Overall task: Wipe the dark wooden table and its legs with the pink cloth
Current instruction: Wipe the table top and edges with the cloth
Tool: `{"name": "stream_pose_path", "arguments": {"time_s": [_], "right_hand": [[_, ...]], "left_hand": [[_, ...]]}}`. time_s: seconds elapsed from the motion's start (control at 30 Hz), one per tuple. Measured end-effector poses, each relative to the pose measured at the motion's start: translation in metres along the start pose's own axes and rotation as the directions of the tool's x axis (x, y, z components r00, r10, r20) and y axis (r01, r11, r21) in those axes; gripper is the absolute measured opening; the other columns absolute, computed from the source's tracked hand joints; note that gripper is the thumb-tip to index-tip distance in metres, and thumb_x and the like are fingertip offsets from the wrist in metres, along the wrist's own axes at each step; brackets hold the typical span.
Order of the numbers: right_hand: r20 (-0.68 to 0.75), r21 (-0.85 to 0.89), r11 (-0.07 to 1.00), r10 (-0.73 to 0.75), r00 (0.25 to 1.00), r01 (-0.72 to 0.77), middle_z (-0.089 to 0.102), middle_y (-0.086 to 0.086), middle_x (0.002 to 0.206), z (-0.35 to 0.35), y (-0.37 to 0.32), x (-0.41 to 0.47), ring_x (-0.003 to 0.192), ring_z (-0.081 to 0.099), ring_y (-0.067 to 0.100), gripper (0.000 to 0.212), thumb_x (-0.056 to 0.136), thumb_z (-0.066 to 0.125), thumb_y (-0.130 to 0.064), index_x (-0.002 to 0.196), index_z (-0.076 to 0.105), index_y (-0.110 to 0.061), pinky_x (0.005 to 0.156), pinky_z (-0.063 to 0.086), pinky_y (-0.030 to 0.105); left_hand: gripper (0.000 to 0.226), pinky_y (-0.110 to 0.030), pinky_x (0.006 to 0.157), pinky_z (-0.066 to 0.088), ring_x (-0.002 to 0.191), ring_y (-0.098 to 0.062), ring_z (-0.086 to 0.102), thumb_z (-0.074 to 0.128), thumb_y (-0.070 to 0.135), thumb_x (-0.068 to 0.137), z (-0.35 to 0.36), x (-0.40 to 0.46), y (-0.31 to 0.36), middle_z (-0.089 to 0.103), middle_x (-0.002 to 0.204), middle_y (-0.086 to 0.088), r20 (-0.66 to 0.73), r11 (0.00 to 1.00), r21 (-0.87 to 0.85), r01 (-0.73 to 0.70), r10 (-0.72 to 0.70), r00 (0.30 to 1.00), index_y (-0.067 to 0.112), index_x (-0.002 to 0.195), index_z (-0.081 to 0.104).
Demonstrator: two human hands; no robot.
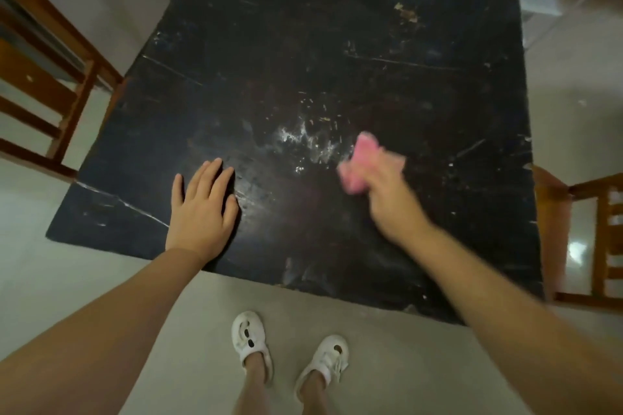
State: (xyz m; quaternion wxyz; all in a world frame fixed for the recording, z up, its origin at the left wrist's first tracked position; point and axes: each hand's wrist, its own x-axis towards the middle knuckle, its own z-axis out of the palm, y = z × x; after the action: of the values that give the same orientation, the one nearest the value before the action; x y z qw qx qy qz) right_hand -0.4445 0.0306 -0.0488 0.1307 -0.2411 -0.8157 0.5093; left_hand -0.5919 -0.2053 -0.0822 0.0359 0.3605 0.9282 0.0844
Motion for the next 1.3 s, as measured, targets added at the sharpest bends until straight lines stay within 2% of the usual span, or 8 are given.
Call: {"name": "stream_pose_path", "arguments": {"time_s": [0.13,0.27,0.43,0.63,0.77,0.9,1.03,1.3], "right_hand": [[0.339,-0.163,0.972,-0.104,0.935,0.167,0.047,0.004,0.139,0.053,-0.001,-0.099,0.136,0.030,0.014,0.056,0.101,0.010,-0.044,0.124,0.054,-0.021,0.117,0.011,0.027],[0.235,-0.160,0.939,-0.262,0.936,0.303,0.048,0.010,0.075,0.015,-0.016,-0.014,0.075,0.047,0.021,0.032,0.100,0.032,-0.006,0.072,0.049,-0.008,0.071,0.035,0.039],[-0.052,-0.296,0.953,0.053,0.997,-0.066,0.057,0.009,0.106,-0.044,0.031,0.116,0.099,0.056,0.016,0.032,0.091,0.034,0.000,0.101,0.063,-0.007,0.096,0.041,0.025],[0.284,-0.224,0.948,-0.159,0.945,0.227,0.059,0.008,0.102,0.050,-0.001,-0.002,0.106,0.054,0.030,0.044,0.101,0.024,-0.050,0.096,0.058,-0.023,0.105,0.032,0.042],[0.585,-0.103,0.978,-0.086,0.806,0.179,0.053,0.030,0.123,0.056,-0.027,-0.063,0.122,0.049,0.031,0.039,0.105,0.027,-0.016,0.117,0.058,0.004,0.112,0.029,0.035],[0.163,-0.104,0.962,-0.236,0.958,0.254,0.038,0.021,0.069,0.024,-0.049,0.069,0.070,0.042,0.025,0.040,0.101,0.028,-0.001,0.064,0.042,0.005,0.068,0.035,0.034],[0.010,-0.412,0.911,0.009,1.000,-0.004,0.052,0.023,0.127,0.018,-0.009,0.168,0.118,0.048,0.025,0.041,0.086,0.036,0.013,0.118,0.060,0.006,0.107,0.032,0.027],[0.604,-0.175,0.893,-0.235,0.761,0.415,0.041,0.013,0.148,0.079,-0.035,-0.043,0.140,0.032,0.016,0.039,0.097,0.032,-0.015,0.114,0.066,-0.008,0.118,0.016,0.030]], "left_hand": [[0.059,-0.049,0.112,0.008,0.137,-0.022,0.026,0.017,0.038,0.087,-0.002,-0.001,0.002,0.035,0.147,-0.007,0.011,1.000,-0.002,0.002,-0.002,1.000,0.013,0.136,0.041],[0.061,-0.046,0.113,0.004,0.139,-0.020,0.023,0.014,0.040,0.088,-0.002,0.000,0.001,0.033,0.148,-0.006,0.021,1.000,0.006,0.005,-0.005,1.000,0.015,0.138,0.038],[0.058,-0.047,0.114,0.005,0.139,-0.020,0.022,0.016,0.039,0.090,0.001,0.001,-0.001,0.033,0.148,-0.006,0.004,1.000,0.009,0.003,-0.003,1.000,0.015,0.138,0.037],[0.057,-0.044,0.112,0.003,0.137,-0.021,0.026,0.018,0.038,0.090,-0.001,0.001,0.000,0.035,0.147,-0.006,0.030,1.000,0.007,0.003,-0.004,1.000,0.014,0.137,0.040],[0.056,-0.044,0.111,0.002,0.136,-0.021,0.028,0.020,0.037,0.090,-0.002,0.001,0.000,0.037,0.146,-0.006,0.059,1.000,0.023,0.003,-0.005,0.998,0.014,0.136,0.042],[0.055,-0.047,0.114,0.004,0.137,-0.020,0.026,0.020,0.039,0.091,0.000,0.002,-0.002,0.036,0.147,-0.005,0.052,1.000,0.026,0.000,-0.002,0.999,0.015,0.137,0.041],[0.055,-0.045,0.113,0.002,0.137,-0.021,0.027,0.020,0.038,0.092,0.002,0.001,-0.002,0.036,0.146,-0.005,0.031,1.000,0.026,-0.002,0.001,1.000,0.015,0.137,0.041],[0.057,-0.050,0.113,0.011,0.138,-0.022,0.027,0.023,0.034,0.090,0.002,0.002,-0.002,0.031,0.149,-0.008,0.030,1.000,-0.028,0.008,-0.007,1.000,0.009,0.140,0.032]]}}
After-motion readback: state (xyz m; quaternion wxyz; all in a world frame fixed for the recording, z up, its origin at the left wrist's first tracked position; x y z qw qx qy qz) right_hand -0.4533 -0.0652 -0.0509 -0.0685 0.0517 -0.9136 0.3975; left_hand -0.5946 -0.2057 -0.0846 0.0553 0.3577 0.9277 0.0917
